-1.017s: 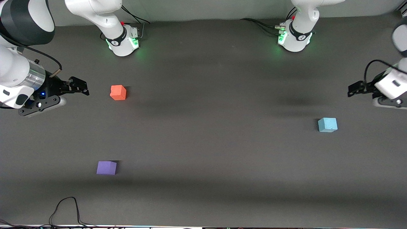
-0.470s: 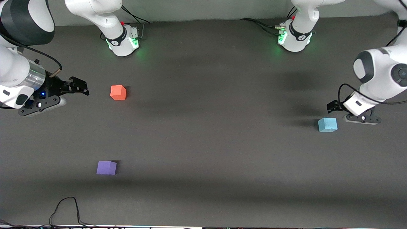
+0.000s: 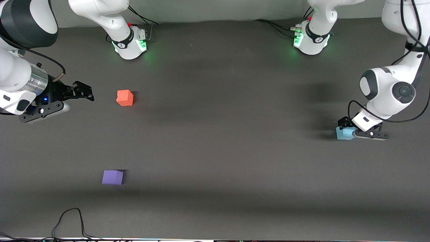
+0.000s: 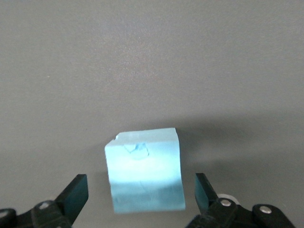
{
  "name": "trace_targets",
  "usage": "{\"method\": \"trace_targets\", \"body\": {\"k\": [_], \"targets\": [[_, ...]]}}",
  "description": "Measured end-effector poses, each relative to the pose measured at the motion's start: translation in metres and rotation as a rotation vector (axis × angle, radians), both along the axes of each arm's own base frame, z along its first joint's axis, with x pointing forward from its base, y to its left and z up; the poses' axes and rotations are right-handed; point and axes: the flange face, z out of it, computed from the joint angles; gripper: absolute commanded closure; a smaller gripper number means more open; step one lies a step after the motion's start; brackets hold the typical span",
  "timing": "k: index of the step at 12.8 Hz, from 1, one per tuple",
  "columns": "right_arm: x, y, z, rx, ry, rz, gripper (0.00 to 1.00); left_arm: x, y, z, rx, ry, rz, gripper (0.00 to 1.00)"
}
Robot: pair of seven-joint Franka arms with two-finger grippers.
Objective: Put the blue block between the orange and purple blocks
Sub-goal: 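Lower the left gripper over the light blue block and close on it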
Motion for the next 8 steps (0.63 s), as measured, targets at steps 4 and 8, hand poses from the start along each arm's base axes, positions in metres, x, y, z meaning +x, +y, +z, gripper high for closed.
{"method": "trace_targets", "body": {"k": [4,8], "targets": [[0.001,0.0,-0.002,0.0,0.004,0.0,0.0,-0.003,0.0,-0.024,0.001,0.013,-0.002,0.13],[0.002,0.0,-0.004,-0.001,0.007,-0.001,0.0,-0.002,0.0,-0.025,0.001,0.015,-0.001,0.5]]}}
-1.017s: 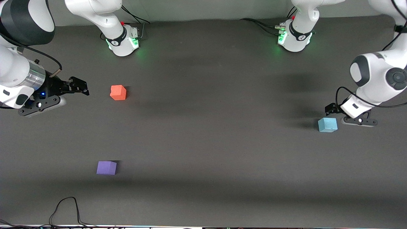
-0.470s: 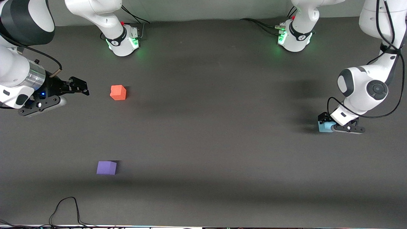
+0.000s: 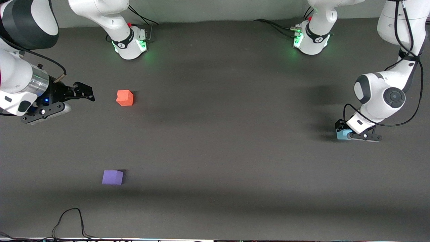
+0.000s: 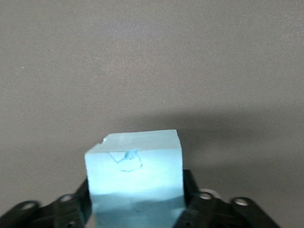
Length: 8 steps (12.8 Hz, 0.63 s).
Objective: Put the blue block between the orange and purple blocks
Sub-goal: 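Lift the blue block with the left gripper and carry it toward mid-table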
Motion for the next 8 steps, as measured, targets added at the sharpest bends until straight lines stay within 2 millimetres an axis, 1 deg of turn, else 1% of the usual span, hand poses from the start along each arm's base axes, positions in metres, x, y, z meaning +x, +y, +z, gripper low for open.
{"method": "trace_targets", "body": {"k": [3,4,5,6,7,8], "targets": [[0.01,0.0,0.01,0.0,-0.015,-0.001,0.0,0.003,0.0,0.002,0.001,-0.006,0.0,0.5],[0.013,0.0,0.015,0.001,-0.024,-0.002,0.0,0.006,0.001,0.006,0.002,-0.01,0.001,0.5],[0.014,0.0,0.019,0.001,-0.03,-0.002,0.0,0.013,0.002,0.014,0.0,0.002,0.002,0.5],[0.014,0.0,0.021,0.0,-0.019,-0.002,0.0,0.024,0.004,0.033,-0.003,0.034,0.006,0.5],[0.013,-0.001,0.02,-0.001,-0.002,-0.002,0.0,0.038,0.006,0.062,-0.008,0.072,0.011,0.5],[0.014,-0.002,0.017,-0.01,0.004,-0.002,0.0,0.053,0.005,0.102,-0.013,0.11,0.022,0.5]]}}
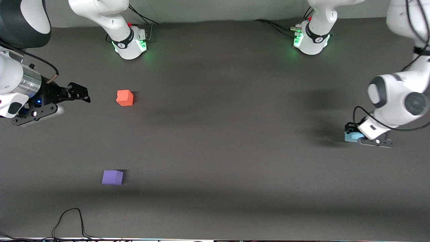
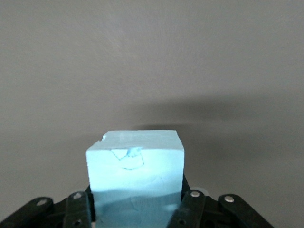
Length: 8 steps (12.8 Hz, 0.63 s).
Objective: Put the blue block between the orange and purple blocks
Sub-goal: 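Lift the blue block with the left gripper and carry it toward mid-table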
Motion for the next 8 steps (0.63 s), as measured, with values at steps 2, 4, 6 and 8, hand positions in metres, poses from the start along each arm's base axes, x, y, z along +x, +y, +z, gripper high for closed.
{"method": "trace_targets", "body": {"k": [2,4,6,8], "targets": [[0.008,-0.001,0.002,-0.041,-0.006,-0.023,0.0,0.023,-0.023,0.079,-0.001,0.047,0.047,0.5],[0.013,-0.007,0.006,-0.058,-0.002,-0.048,0.0,0.037,-0.086,0.131,0.009,0.066,0.093,0.5],[0.013,-0.012,0.009,-0.061,0.001,-0.06,0.0,0.039,-0.174,0.157,0.023,0.049,0.137,0.5],[0.013,-0.014,0.004,-0.08,0.02,-0.066,0.0,0.029,-0.272,0.161,0.031,0.024,0.178,0.5]]}}
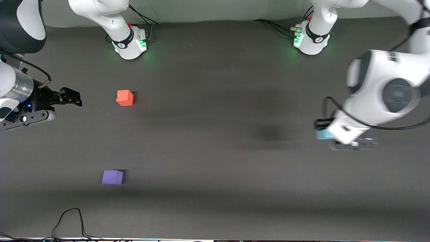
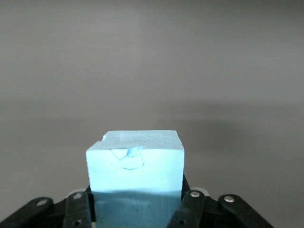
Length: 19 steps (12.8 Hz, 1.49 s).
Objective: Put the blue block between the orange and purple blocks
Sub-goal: 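Lift the blue block with the left gripper and carry it toward mid-table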
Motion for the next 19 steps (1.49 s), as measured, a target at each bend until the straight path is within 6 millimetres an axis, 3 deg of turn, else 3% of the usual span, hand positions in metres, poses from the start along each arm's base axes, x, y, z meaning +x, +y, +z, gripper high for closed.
{"method": "trace_targets", "body": {"k": [3,5,7,9,11,14,16,18,19], "targets": [[0.009,-0.023,-0.015,-0.014,0.021,-0.051,0.0,-0.031,-0.146,-0.012,-0.007,-0.019,0.064,0.5],[0.01,-0.034,-0.004,-0.001,0.001,-0.074,0.0,-0.052,-0.229,-0.021,-0.028,-0.033,0.086,0.5],[0.009,-0.031,0.003,0.006,-0.004,-0.073,0.0,-0.069,-0.296,-0.037,-0.038,-0.053,0.097,0.5],[0.009,-0.026,0.002,0.002,-0.002,-0.088,0.0,-0.092,-0.353,-0.08,-0.019,-0.089,0.086,0.5],[0.009,-0.026,0.001,0.001,-0.001,-0.094,0.0,-0.118,-0.393,-0.14,0.004,-0.101,0.054,0.5],[0.006,-0.031,0.001,-0.001,0.021,-0.103,0.0,-0.145,-0.425,-0.217,0.004,-0.108,0.007,0.5],[0.005,-0.032,0.001,-0.002,0.029,-0.112,0.0,-0.147,-0.43,-0.24,-0.02,-0.121,0.003,0.5],[0.004,-0.036,0.0,-0.004,0.037,-0.121,0.0,-0.144,-0.429,-0.246,-0.026,-0.129,0.006,0.5],[0.004,-0.037,0.0,-0.005,0.037,-0.124,0.0,-0.143,-0.429,-0.248,-0.031,-0.132,0.006,0.43]]}}
